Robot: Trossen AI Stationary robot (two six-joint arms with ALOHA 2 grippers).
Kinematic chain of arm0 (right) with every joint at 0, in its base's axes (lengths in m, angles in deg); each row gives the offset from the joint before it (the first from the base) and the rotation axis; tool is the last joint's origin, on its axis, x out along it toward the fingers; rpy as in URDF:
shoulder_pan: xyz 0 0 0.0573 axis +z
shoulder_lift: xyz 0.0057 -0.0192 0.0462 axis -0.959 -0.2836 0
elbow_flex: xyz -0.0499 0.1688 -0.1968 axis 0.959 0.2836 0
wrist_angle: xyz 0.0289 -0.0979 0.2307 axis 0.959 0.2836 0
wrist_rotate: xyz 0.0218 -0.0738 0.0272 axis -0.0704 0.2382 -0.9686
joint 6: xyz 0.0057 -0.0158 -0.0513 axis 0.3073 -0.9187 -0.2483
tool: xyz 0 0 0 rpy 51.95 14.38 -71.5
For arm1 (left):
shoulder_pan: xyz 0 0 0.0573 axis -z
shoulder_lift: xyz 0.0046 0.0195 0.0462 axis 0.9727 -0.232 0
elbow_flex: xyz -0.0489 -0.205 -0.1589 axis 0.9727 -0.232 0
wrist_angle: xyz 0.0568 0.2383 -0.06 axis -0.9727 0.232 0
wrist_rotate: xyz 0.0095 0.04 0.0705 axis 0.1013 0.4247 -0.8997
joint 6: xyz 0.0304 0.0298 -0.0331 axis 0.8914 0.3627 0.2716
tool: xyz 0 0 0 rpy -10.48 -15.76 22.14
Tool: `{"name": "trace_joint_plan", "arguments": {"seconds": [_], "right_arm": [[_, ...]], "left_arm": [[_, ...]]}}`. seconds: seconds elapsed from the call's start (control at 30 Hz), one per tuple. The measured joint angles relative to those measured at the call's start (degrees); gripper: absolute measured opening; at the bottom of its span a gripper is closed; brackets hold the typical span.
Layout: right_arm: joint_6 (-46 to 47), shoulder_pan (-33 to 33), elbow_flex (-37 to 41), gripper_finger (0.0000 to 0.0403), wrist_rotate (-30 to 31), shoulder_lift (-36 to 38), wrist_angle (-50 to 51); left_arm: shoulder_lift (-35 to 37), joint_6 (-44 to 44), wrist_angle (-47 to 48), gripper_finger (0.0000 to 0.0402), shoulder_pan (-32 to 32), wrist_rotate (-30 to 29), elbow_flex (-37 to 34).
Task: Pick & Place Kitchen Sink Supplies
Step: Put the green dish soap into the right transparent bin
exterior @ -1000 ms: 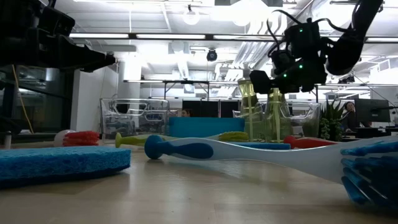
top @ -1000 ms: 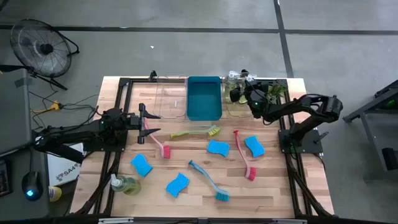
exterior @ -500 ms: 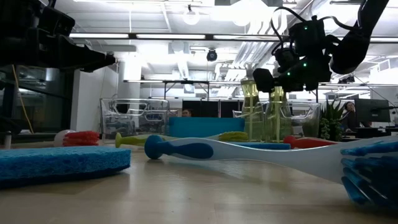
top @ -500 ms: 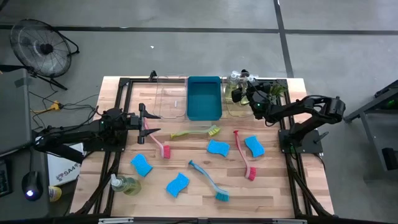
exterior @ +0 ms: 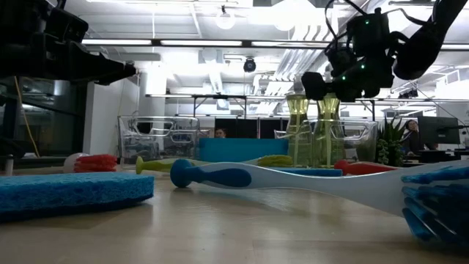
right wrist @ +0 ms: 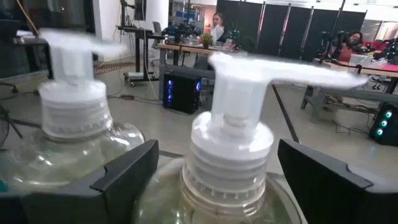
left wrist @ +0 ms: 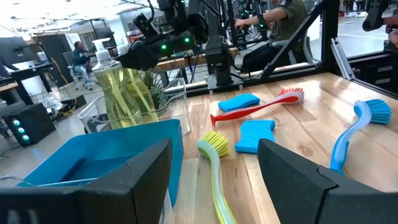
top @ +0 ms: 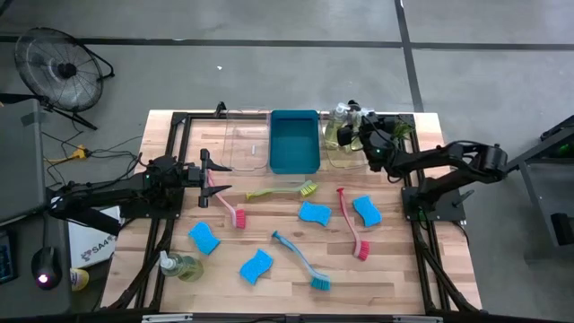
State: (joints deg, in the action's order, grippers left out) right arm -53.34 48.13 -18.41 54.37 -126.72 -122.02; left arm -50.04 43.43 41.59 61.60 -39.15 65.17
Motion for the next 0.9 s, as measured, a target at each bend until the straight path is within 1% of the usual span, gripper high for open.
{"name": "trace_joint_plan", "arguments": {"seconds": [0.17,0.33,0.47,0.9], "right_arm": [[-0.1,0.0,-0.2,0.0326,0.1,0.8,0.2],[-3.5,0.0,-1.1,0.0326,0.2,1.1,0.2],[-4.2,0.0,-1.9,0.0326,-0.1,1.1,0.2],[-6.1,0.0,-2.6,0.0326,3.0,2.0,0.2]], "left_arm": [[0.0,0.0,0.0,0.0234,0.0,0.0,0.0],[0.0,0.0,0.0,0.0234,0.0,0.0,0.0],[0.0,0.0,0.0,0.0234,0.0,0.0,0.0],[0.0,0.0,0.0,0.0234,0.0,0.0,0.0]]}}
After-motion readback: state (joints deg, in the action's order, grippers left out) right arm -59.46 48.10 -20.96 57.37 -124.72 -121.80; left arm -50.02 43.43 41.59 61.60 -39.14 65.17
